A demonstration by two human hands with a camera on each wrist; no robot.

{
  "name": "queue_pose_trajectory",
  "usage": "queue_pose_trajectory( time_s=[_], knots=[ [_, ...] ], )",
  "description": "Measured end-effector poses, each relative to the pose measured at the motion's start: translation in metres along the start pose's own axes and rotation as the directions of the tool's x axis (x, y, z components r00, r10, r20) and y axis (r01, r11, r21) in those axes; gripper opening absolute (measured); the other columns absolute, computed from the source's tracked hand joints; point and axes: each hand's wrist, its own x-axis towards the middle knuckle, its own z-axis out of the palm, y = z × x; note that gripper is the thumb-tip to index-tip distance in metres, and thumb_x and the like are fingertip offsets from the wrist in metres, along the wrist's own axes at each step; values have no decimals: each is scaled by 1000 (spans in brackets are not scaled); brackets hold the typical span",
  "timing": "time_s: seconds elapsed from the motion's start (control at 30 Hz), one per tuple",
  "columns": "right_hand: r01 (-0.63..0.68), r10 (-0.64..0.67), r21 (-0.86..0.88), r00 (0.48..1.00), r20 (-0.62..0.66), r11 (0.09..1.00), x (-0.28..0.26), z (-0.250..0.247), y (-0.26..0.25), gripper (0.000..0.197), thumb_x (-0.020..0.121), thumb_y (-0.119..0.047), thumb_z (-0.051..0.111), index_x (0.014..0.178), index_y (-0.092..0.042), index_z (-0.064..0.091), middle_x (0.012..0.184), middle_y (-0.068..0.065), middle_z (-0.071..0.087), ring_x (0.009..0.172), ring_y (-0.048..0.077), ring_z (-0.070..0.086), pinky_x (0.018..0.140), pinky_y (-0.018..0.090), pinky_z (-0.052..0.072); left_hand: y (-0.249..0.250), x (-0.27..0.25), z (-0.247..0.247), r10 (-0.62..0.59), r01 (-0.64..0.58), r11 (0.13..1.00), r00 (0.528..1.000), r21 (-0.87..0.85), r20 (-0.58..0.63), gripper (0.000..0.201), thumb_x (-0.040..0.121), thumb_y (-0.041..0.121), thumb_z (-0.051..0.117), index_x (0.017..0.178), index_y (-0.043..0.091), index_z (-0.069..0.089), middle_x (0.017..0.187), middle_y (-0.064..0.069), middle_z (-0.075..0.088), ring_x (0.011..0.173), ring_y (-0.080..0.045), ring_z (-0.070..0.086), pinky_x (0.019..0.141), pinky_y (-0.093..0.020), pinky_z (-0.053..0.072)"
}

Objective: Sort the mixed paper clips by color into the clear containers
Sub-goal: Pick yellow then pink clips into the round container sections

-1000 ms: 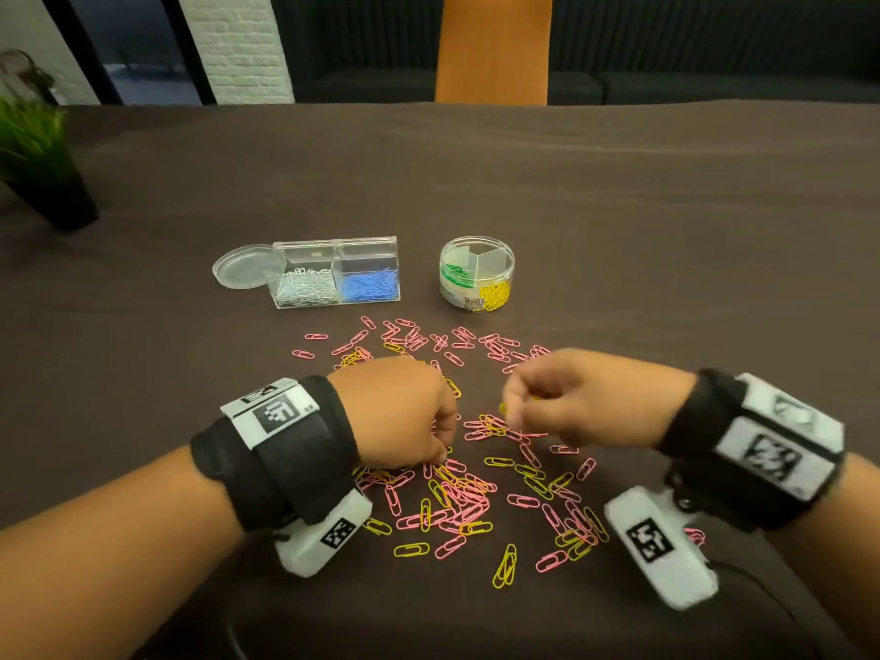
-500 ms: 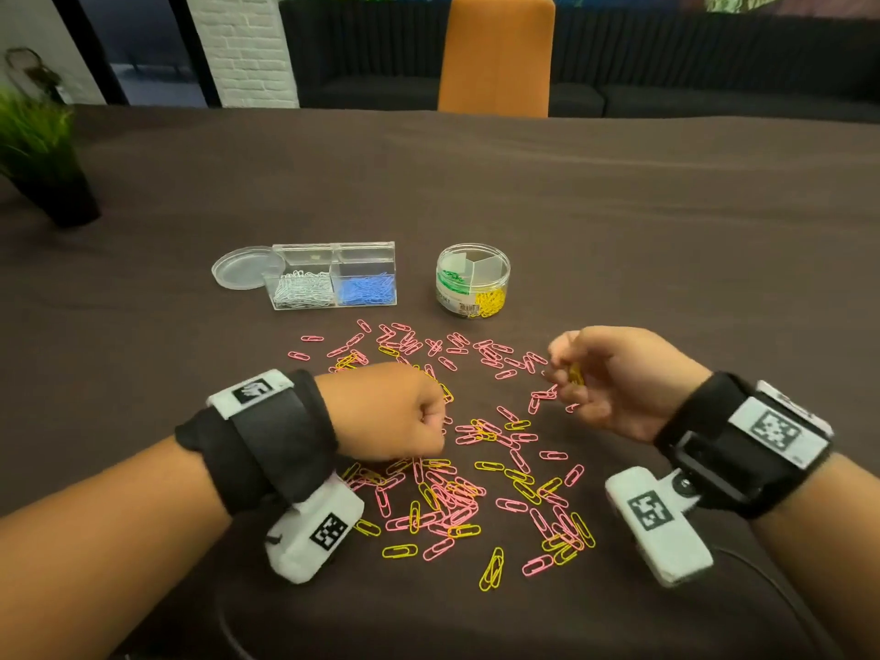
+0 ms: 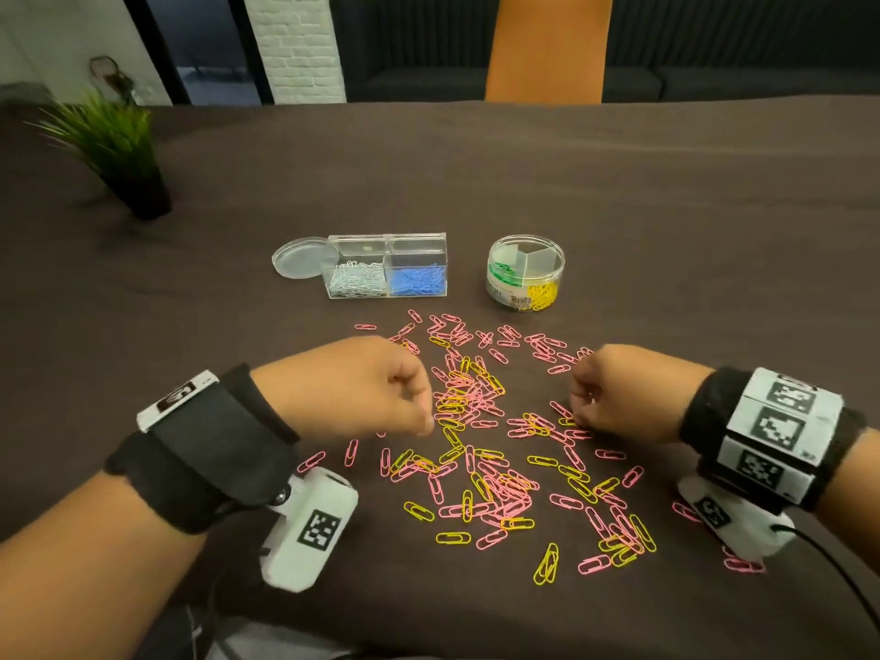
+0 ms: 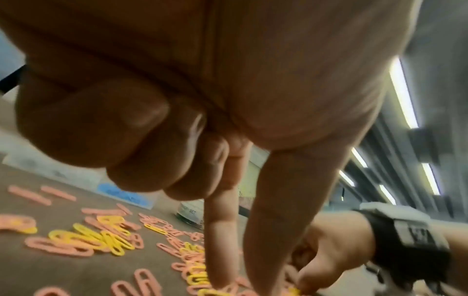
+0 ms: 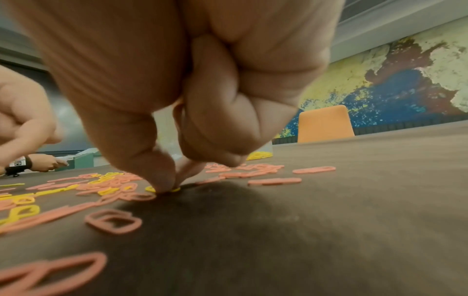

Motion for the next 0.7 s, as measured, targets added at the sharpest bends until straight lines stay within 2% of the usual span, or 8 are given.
queue_pose_trajectory(
  time_s=[0.1,0.17,0.33,0.47,0.53,0.6,0.63,0.7],
  knots=[
    [4,-4,1,999,42,1000,1,2,1,9,88,-24,63,80,-24,61,77,-7,59,68,7,53,57,16,38,-3,-3,9,-29,25,927,1000,375,4,14,81,40,74,83,26,73,69,21,65,64,3,58,61,-18,45],
    [-1,1,11,997,78,1000,0,2,3,10,87,-24,65,78,-26,60,77,-7,60,67,8,53,58,16,39,-5,0,16,-72,66,868,997,492,-7,20,81,45,72,86,25,72,78,14,69,75,-2,62,68,-23,50],
    [32,-32,-1,998,49,999,-7,1,4,8,88,-22,61,81,-26,62,80,-7,61,70,7,55,59,15,39,-7,4,21,-117,93,806,993,584,3,14,85,29,62,84,17,70,83,0,70,81,-19,65,72,-32,54],
    [28,-27,-19,999,43,999,-8,0,5,7,87,-19,61,90,-25,65,78,-11,58,71,4,53,59,15,37,-10,6,21,-114,69,808,993,585,41,16,86,18,52,87,13,68,87,-6,68,84,-25,63,64,-27,45],
    [22,-21,-28,999,44,999,-7,-1,4,5,88,-21,61,89,-25,65,80,-11,59,72,4,54,60,17,40,-13,6,20,-109,62,840,992,539,56,12,85,21,56,86,15,67,84,0,69,80,-18,63,64,-26,45],
    [16,-15,-28,998,54,999,-7,-1,3,6,88,-22,60,88,-23,66,84,-7,63,76,10,58,64,21,48,-18,7,13,-101,72,916,994,395,52,8,83,26,64,81,18,67,70,12,66,64,-3,58,57,-22,44],
    [8,-7,-14,998,66,1000,-6,0,4,6,88,-21,60,87,-23,66,84,-5,64,77,12,59,65,23,50,-20,8,9,-103,87,953,994,292,40,10,82,28,67,79,18,66,63,15,63,55,-1,54,54,-19,41],
    [-7,5,17,995,96,1000,-5,1,7,7,86,-20,62,81,-21,65,80,-3,65,71,11,58,62,21,48,-24,10,2,-135,137,989,990,-50,41,19,73,31,67,76,13,61,58,8,55,47,-11,46,46,-22,37]
  ],
)
